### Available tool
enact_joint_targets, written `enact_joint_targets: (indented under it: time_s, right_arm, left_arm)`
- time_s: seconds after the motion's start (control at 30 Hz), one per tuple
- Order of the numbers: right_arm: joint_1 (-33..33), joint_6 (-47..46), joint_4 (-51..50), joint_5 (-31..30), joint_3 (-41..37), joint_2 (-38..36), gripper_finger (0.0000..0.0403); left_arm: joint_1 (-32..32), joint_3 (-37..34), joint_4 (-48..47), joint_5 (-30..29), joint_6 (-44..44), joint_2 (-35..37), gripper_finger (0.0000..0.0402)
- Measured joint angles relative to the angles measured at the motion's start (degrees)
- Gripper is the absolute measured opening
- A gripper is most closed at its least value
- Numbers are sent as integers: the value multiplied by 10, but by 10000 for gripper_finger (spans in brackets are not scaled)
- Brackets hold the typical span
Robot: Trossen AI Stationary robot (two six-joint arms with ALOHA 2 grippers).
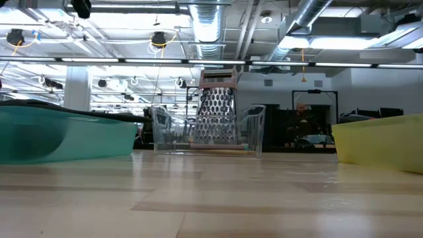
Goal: Pick & Place Kitchen Items
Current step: Return to Home Position
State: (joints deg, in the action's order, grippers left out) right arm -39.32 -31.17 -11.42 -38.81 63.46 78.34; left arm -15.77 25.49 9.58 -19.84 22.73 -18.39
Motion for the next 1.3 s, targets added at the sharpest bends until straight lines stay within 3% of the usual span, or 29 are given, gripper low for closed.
enact_joint_targets:
  time_s: [0.13, 0.33, 0.67, 0.8, 0.97, 1.3]
  right_arm:
    - [28, 140, 67, 47, 0, -70, 118]
    - [72, 208, 31, 48, 1, -192, 118]
    - [129, 176, -180, 60, 0, -313, 98]
    - [133, 163, -187, 60, -45, -343, 64]
    - [133, 161, -104, 61, -156, -382, 8]
    - [133, 161, 126, 80, -338, -443, 3]
  left_arm:
    - [0, 12, -13, -6, 0, 2, 1]
    - [0, 42, -76, -6, 0, 16, 1]
    - [0, 43, -174, 38, 15, 37, 1]
    - [0, 31, -186, 38, 16, 50, 1]
    - [0, 8, -186, 37, 30, 85, 1]
    - [0, -55, -186, 37, 32, 159, 1]
